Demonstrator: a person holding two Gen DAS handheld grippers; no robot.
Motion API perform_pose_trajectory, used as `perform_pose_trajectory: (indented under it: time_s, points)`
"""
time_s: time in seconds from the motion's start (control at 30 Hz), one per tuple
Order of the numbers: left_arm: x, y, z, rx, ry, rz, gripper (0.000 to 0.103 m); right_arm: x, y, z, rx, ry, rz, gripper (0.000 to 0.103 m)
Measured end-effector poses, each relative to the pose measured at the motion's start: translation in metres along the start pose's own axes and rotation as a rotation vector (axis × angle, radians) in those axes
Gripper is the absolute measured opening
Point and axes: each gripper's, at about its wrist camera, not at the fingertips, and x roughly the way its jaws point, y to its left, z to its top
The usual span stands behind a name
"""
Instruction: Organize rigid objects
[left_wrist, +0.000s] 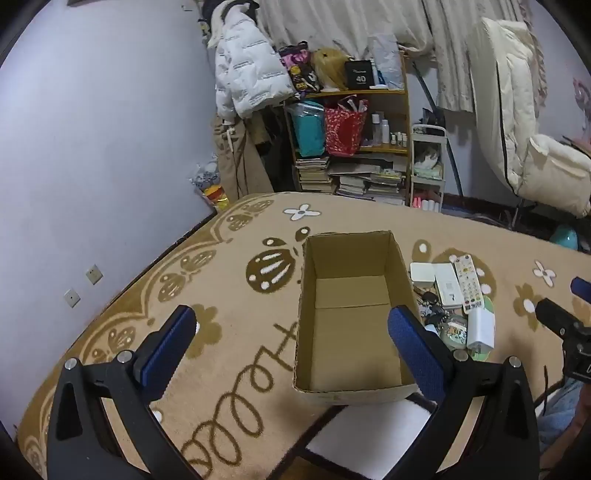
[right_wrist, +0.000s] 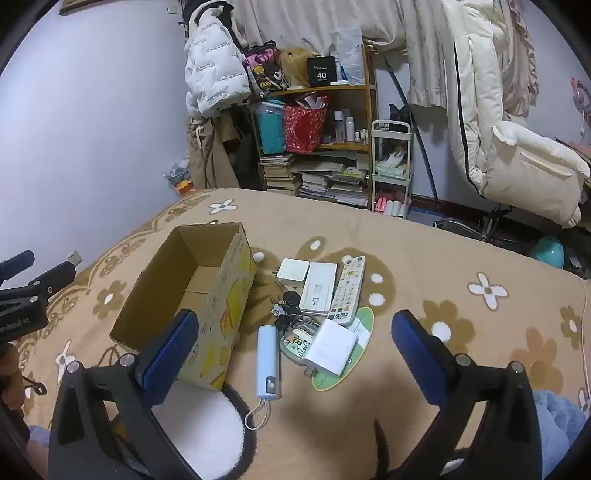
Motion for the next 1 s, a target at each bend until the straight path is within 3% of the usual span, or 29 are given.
perform_pose_trajectory:
  time_s: [0.1, 0.17, 0.23, 1.0]
  points:
    - [-0.009, -0.009, 0.0, 0.0, -0.002, 0.014, 0.103, 0.001, 0.0, 0.0, 0.0, 0.009, -0.01, 0.103]
    - [0.003, 0.005, 0.003, -0.055, 0.05, -0.03, 0.103, 0.001, 0.0, 0.0, -0.002, 0.01, -0.009, 0.103]
    - [0.007, 0.01, 0.007, -0.06, 0.062, -0.027, 0.103, 0.001, -0.001, 0.001, -0.001, 0.009, -0.009, 0.103]
    - [0.009, 0.013, 0.002, -0.042, 0.059, -0.023, 0.103, 0.002, -0.001, 0.002, 0.002, 0.014, -0.007, 0.103]
